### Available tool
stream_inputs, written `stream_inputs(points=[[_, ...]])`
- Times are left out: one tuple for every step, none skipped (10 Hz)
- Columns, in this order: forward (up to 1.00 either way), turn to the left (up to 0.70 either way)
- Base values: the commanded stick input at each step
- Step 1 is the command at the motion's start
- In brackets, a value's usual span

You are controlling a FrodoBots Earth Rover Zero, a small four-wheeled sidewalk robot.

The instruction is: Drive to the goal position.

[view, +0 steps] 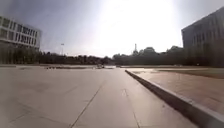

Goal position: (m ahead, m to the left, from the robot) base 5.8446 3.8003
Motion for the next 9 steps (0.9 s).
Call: stream_inputs(points=[[0.7, -0.35], [0.7, -0.29], [0.7, -0.02], [0.7, 0.0], [0.7, 0.0], [0.7, 0.0], [0.7, 0.0], [0.7, 0.0], [0.7, 0.0]])
